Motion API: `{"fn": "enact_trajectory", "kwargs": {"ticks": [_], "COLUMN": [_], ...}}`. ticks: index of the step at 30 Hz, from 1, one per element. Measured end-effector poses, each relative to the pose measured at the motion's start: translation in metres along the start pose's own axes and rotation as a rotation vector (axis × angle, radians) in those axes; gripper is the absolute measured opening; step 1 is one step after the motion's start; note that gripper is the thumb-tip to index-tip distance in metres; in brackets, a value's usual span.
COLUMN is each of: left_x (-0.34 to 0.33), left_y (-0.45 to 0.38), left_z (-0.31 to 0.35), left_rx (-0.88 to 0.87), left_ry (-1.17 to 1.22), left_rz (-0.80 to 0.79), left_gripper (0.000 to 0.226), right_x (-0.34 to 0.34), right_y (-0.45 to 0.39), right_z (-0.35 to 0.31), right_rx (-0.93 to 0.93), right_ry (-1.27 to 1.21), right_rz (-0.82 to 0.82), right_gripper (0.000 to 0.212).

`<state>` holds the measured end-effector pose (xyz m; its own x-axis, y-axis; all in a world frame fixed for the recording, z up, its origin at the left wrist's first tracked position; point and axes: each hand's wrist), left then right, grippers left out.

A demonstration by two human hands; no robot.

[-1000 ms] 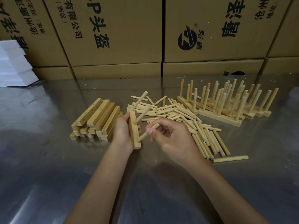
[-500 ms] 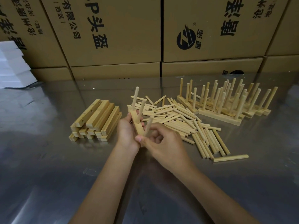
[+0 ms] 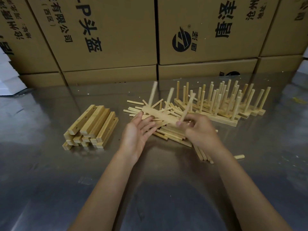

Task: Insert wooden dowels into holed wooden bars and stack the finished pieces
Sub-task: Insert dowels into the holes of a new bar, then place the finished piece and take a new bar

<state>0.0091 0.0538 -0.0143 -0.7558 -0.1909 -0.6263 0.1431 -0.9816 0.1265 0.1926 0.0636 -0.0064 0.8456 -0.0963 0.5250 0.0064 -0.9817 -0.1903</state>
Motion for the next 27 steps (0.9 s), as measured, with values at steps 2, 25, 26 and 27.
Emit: {"fn": "enact_trajectory", "kwargs": {"ticks": [2,25,26,27], "left_x": [0.002,0.039,0.044,0.047], "left_y": [0.000,-0.005,-0.006,-0.006], "left_z": [0.000,0.019,0.022,0.025], "left_rx": [-0.011,-0.729,-0.692,-0.617], "left_ry": [-0.064,-1.373,-1.549,-1.694], "left_rz": [-0.007,0.440,0.488,0.503], "left_gripper": [0.040,0.031,0.036,0.039], "right_x": [0.019,0.066,0.066,0.065], "right_y": [-0.008,-0.017,-0.016,-0.014], "right_z": [0.014,0.062,0.059,0.055], "right_rx": [-0.075,-0.439,-0.436,-0.426], "right_ry": [0.003,0.246,0.252,0.257], "right_rz": [0.082,0.658,0.702,0.732], "right_gripper": [0.013,0.039,0.033,0.025]}}
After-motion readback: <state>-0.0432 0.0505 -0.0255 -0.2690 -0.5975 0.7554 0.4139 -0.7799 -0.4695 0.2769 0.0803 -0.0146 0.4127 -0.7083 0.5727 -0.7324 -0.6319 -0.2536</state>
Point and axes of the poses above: each hand's wrist, its own y-axis away from the middle knuckle, its own x-axis out of the back of the hand, z = x × y, and after that the axes turned 8 degrees about y, right-handed
